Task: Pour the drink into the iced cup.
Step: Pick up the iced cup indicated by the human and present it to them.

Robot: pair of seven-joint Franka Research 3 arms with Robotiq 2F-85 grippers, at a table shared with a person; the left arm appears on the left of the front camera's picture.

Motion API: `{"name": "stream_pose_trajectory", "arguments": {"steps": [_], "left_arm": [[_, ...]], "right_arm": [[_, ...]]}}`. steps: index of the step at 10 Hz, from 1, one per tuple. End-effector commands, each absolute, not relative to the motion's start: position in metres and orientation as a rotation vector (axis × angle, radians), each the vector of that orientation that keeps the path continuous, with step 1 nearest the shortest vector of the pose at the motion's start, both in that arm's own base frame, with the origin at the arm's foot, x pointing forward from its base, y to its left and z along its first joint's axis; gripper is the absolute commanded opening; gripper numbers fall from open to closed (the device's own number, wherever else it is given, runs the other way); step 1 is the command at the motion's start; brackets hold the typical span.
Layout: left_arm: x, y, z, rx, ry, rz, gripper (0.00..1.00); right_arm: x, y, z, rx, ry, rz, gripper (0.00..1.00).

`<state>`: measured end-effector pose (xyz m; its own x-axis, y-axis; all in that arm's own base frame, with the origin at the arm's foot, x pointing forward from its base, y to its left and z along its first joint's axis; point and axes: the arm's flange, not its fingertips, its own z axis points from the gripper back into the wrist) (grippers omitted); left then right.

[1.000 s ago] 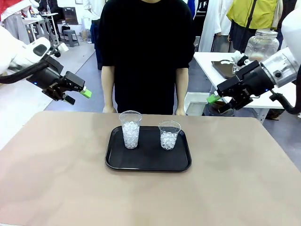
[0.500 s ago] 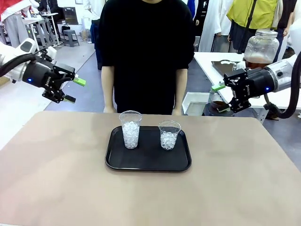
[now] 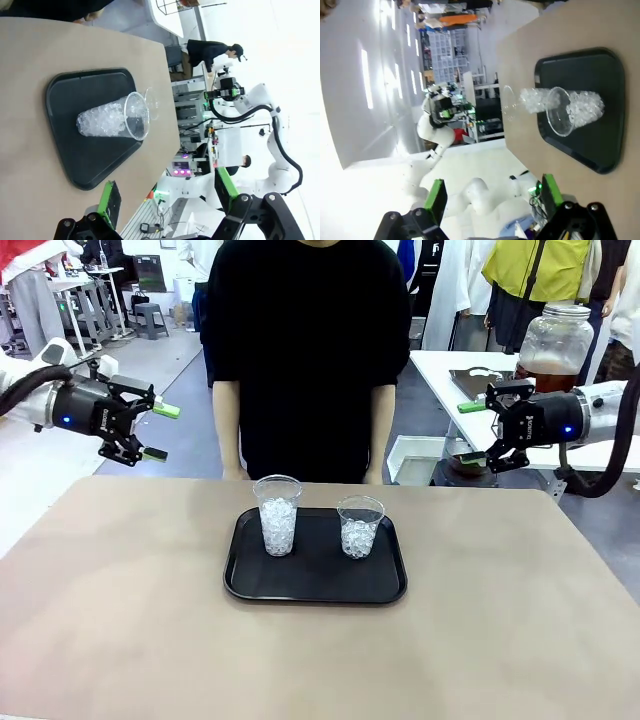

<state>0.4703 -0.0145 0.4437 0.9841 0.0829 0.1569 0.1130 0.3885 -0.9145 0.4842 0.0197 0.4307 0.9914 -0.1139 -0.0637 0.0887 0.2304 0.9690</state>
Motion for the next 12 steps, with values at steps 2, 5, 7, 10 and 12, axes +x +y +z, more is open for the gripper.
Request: {"name": "stream_pose_trajectory", "arguments": {"steps": [2, 5, 7, 10, 12], "left_arm": [[0.48, -0.007, 0.437, -1.284, -0.131, -0.051, 1.0], [0.489, 0.012, 0.426, -1.312, -0.063, -0.082, 1.0], [0.493, 0.02, 0.422, -1.306, -0.04, -0.111, 1.0], [0.492, 0.018, 0.42, -1.307, -0.046, -0.074, 1.0], [0.492, 0.018, 0.42, -1.307, -0.046, -0.074, 1.0]], "right_arm": [[0.495, 0.012, 0.422, 1.41, -0.022, -0.156, 1.0], [0.502, 0.0, 0.411, 1.418, 0.011, -0.111, 1.0], [0.504, -0.003, 0.412, 1.401, 0.019, -0.077, 1.0], [0.501, 0.003, 0.411, 1.338, 0.043, -0.045, 1.0], [0.5, 0.002, 0.409, 1.389, 0.03, -0.101, 1.0]]}}
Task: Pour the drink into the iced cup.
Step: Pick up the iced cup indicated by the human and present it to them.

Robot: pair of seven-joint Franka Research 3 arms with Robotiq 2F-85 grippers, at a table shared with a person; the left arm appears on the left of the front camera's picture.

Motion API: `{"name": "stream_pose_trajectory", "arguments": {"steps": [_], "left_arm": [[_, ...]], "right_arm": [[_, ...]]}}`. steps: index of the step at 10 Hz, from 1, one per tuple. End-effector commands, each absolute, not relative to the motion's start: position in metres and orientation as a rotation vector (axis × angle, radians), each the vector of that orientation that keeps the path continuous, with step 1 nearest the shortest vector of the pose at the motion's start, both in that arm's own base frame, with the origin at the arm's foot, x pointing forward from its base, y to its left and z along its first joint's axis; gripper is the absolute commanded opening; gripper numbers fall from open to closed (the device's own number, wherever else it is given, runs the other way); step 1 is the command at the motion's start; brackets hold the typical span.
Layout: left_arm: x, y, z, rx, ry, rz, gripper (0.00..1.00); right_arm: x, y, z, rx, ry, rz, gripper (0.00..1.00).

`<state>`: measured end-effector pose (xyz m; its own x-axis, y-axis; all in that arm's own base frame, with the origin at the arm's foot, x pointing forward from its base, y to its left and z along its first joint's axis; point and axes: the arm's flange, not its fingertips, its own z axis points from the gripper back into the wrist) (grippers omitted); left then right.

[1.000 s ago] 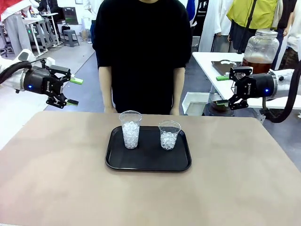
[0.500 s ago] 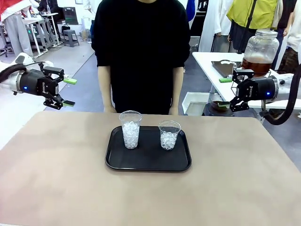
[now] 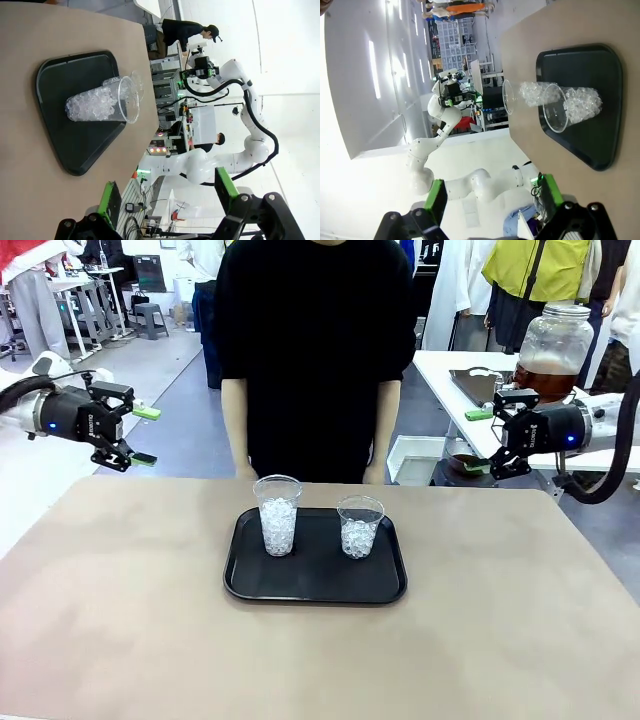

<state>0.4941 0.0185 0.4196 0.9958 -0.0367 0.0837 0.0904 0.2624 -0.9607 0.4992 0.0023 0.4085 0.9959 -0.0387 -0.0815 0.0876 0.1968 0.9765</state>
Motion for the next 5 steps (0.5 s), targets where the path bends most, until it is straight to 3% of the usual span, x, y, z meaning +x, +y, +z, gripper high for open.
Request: {"name": "stream_pose_trajectory", "arguments": {"steps": [1, 5], "left_arm": [[0.492, 0.0182, 0.4202, -1.307, -0.046, -0.074, 1.0], [0.492, 0.0182, 0.4202, -1.307, -0.046, -0.074, 1.0]], "right_arm": [[0.5, 0.0016, 0.4093, 1.389, 0.03, -0.101, 1.0], [0.5, 0.0016, 0.4093, 1.389, 0.03, -0.101, 1.0]]}}
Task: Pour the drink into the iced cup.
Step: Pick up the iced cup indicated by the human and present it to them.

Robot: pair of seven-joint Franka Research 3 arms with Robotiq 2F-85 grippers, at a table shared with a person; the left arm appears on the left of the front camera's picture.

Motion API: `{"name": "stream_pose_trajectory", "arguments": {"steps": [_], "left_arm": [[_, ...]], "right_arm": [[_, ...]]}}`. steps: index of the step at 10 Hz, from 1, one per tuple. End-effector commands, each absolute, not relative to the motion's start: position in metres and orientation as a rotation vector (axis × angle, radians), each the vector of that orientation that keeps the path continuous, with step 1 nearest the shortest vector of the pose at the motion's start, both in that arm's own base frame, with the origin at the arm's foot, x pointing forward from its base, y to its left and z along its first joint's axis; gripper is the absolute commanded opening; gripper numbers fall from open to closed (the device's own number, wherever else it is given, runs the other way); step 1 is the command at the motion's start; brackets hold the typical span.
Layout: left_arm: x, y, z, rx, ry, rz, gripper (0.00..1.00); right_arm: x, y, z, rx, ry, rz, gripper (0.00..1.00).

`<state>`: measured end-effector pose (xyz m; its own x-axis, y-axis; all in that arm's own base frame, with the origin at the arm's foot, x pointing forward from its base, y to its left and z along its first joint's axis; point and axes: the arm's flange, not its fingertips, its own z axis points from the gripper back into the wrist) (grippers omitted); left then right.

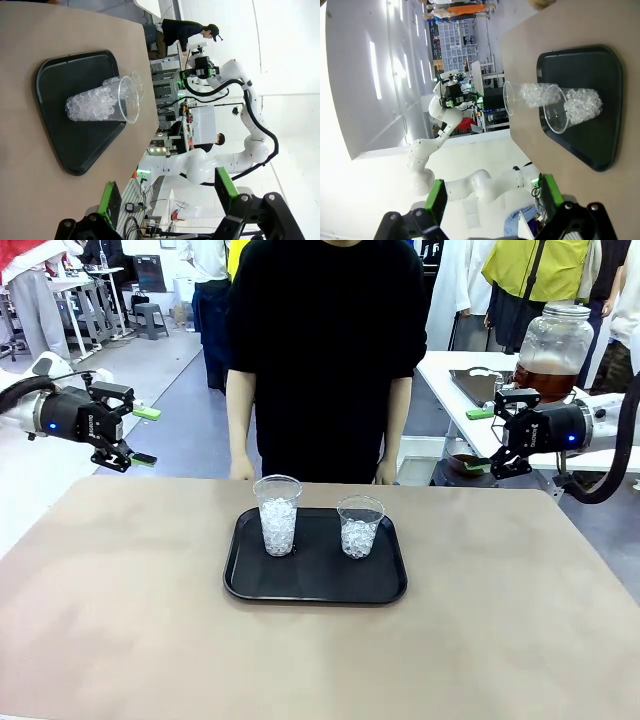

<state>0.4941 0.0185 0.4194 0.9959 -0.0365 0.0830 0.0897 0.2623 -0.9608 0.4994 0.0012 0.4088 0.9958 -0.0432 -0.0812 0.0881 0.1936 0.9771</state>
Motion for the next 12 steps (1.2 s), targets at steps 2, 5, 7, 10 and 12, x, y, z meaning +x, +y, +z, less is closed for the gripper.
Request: {"name": "stream_pose_trajectory", "arguments": {"steps": [2, 5, 7, 10, 12], "left_arm": [[0.492, 0.0182, 0.4202, -1.307, -0.046, -0.074, 1.0], [0.492, 0.0182, 0.4202, -1.307, -0.046, -0.074, 1.0], [0.492, 0.0182, 0.4202, -1.307, -0.046, -0.074, 1.0], [0.492, 0.0182, 0.4202, -1.307, -0.046, -0.074, 1.0], [0.492, 0.0182, 0.4202, -1.307, -0.046, -0.074, 1.0]], "right_arm": [[0.5, 0.0016, 0.4093, 1.389, 0.03, -0.101, 1.0], [0.5, 0.0016, 0.4093, 1.389, 0.03, -0.101, 1.0], [0.5, 0.0016, 0.4093, 1.389, 0.03, -0.101, 1.0], [0.5, 0.0016, 0.4093, 1.389, 0.03, -0.101, 1.0], [0.5, 0.0016, 0.4093, 1.389, 0.03, -0.101, 1.0]]}}
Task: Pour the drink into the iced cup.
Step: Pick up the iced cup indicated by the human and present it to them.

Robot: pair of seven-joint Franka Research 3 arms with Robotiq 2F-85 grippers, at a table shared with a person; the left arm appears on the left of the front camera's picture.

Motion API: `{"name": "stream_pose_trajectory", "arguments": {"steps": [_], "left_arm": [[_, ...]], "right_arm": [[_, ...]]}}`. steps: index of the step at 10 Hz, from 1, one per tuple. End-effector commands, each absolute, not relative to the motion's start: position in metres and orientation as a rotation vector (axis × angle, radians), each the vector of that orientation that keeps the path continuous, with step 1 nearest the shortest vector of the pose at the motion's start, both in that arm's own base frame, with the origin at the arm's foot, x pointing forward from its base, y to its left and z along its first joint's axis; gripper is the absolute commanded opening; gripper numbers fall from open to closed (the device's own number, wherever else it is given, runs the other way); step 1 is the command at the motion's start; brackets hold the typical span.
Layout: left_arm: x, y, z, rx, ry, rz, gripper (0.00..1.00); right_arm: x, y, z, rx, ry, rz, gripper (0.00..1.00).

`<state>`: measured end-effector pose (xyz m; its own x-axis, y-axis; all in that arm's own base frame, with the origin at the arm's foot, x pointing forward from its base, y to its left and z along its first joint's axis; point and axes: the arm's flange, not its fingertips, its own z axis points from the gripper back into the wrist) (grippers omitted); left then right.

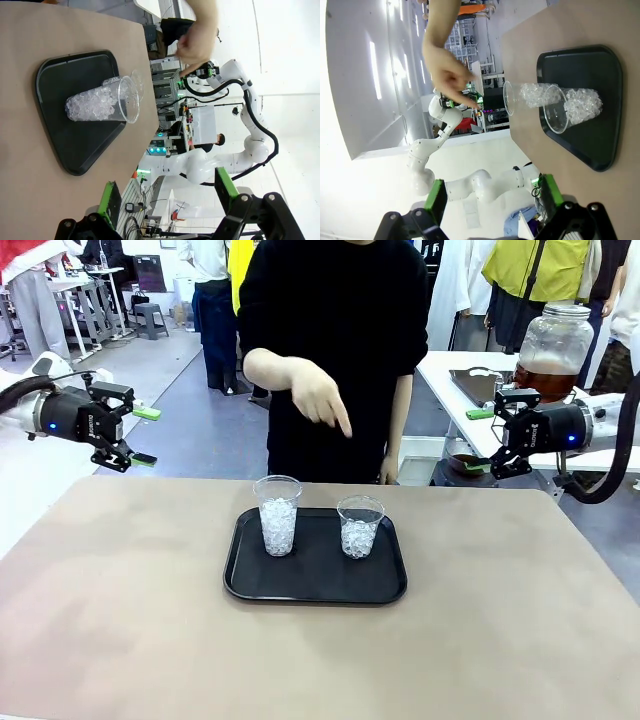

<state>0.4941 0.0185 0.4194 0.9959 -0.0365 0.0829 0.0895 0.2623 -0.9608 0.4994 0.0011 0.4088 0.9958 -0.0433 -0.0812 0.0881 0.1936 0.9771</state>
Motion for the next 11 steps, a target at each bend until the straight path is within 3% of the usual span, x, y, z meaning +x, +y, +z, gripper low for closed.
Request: {"name": "stream_pose_trajectory", "arguments": {"steps": [1, 11], "left_arm": [[0.492, 0.0182, 0.4202, -1.307, -0.046, -0.074, 1.0], [0.492, 0.0182, 0.4202, -1.307, -0.046, -0.074, 1.0]], "right_arm": [[0.5, 0.0016, 0.4093, 1.389, 0.03, -0.101, 1.0], [0.5, 0.0016, 0.4093, 1.389, 0.03, -0.101, 1.0]]}}
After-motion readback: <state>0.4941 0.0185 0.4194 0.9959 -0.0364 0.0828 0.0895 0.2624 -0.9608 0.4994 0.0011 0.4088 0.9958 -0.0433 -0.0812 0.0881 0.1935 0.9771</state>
